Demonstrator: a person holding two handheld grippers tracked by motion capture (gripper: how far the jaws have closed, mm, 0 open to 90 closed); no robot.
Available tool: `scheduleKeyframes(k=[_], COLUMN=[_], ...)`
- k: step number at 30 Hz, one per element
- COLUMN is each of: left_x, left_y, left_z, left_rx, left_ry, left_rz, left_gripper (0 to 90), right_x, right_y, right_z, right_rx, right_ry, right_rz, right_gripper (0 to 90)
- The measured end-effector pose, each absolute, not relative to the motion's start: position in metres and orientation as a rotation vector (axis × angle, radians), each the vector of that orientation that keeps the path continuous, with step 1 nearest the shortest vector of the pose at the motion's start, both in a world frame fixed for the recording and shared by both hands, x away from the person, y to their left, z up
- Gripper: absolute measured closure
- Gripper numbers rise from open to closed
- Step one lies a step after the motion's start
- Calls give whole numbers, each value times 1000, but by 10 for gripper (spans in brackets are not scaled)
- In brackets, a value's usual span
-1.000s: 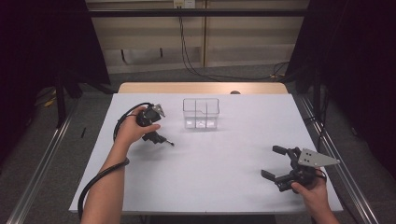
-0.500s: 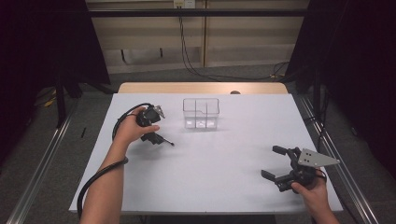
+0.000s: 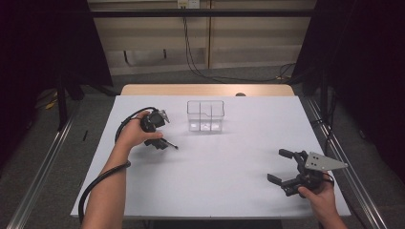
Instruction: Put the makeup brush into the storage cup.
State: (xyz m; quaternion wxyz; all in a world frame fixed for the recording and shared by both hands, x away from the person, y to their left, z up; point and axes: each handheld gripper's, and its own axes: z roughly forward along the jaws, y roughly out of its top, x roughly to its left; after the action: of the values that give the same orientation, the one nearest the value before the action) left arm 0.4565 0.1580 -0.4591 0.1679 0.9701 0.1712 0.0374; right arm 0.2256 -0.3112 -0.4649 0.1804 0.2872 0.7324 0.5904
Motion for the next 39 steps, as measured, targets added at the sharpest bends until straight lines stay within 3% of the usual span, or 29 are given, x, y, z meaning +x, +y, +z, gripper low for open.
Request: scheduleKeyframes(k=[39], left_x=[454], left_y=[158], left_z=[-469], left_rx=[2741], left_ry=[499], left_rz=[102], left_gripper=[0], right_x=[226], right_y=[-310], right_z=[-465], right_rx=[806], right_ry=[2074], right_rz=[1667], right_gripper=[0])
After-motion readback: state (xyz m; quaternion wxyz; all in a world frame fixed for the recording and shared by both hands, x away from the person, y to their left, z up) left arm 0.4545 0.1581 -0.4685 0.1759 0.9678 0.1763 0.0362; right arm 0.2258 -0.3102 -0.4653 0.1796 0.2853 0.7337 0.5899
